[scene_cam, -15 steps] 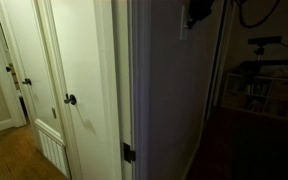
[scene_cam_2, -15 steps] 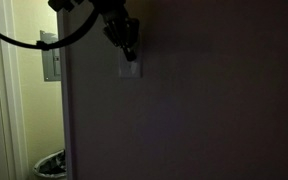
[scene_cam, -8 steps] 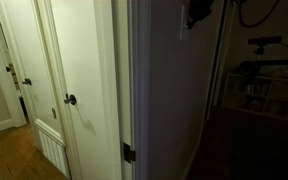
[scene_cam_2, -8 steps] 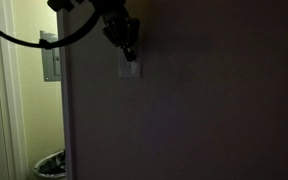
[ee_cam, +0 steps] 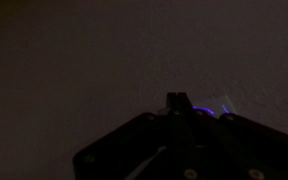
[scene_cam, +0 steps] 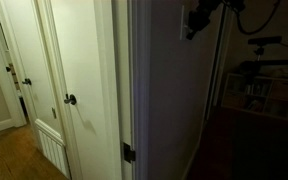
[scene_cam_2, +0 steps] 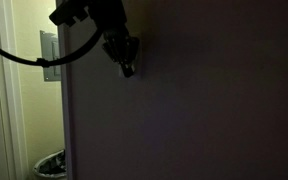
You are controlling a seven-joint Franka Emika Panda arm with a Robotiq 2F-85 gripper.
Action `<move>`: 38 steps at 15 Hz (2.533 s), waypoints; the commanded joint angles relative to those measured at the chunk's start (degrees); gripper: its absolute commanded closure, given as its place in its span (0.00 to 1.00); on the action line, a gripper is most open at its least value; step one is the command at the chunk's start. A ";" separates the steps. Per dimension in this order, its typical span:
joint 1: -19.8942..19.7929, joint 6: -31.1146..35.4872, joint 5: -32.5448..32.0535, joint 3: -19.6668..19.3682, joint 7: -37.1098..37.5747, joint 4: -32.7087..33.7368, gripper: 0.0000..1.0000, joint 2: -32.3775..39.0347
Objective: Turn on the right switch
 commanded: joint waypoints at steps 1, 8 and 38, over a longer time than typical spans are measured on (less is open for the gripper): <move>0.04 -2.45 -1.29 -0.40 -0.47 0.68 0.95 0.12; 0.28 -1.64 0.12 -0.11 -0.57 3.24 0.95 -0.60; 0.25 -6.33 0.01 -0.23 0.61 7.12 0.95 -1.98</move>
